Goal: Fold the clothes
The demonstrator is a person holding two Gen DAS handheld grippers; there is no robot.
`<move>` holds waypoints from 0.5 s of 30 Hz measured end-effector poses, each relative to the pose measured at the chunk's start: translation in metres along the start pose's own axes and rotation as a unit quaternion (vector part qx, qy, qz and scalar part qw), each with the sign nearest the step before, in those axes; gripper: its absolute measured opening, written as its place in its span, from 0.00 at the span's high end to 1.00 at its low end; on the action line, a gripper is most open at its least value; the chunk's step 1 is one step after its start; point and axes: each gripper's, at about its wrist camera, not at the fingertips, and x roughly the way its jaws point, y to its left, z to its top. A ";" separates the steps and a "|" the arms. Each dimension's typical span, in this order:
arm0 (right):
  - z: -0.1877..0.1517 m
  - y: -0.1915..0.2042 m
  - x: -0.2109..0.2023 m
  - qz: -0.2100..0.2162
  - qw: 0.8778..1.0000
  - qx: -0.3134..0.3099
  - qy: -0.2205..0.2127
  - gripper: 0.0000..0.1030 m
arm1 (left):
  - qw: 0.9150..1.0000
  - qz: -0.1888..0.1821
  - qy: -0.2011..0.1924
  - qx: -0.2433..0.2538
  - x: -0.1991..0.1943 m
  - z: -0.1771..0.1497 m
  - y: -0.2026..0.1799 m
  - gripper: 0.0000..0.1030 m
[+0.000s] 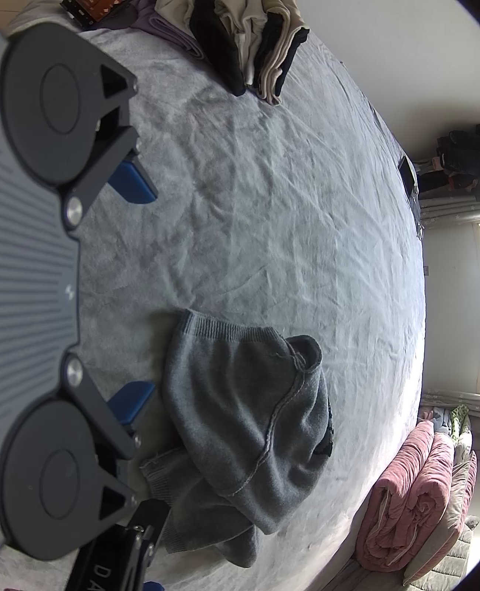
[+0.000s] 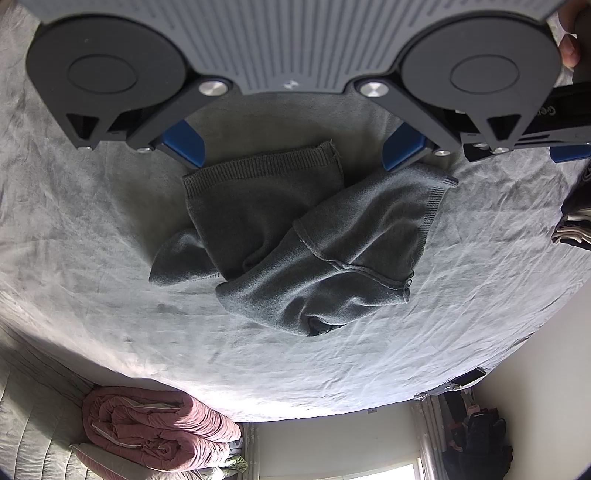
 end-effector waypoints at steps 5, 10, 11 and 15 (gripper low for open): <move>0.000 0.000 0.000 0.000 1.000 0.000 0.000 0.00 | 1.000 0.001 0.001 0.001 0.001 0.000 0.000 0.01; 0.000 0.000 0.000 0.000 1.000 0.000 0.001 0.00 | 1.000 0.002 0.002 0.001 0.001 0.000 -0.001 0.01; 0.000 0.000 0.000 0.000 1.000 0.000 0.001 0.00 | 1.000 0.002 0.002 0.001 0.001 0.000 -0.001 0.01; 0.000 -0.001 0.000 0.000 1.000 -0.001 0.000 0.00 | 1.000 0.002 0.004 0.003 0.002 0.000 -0.001 0.01</move>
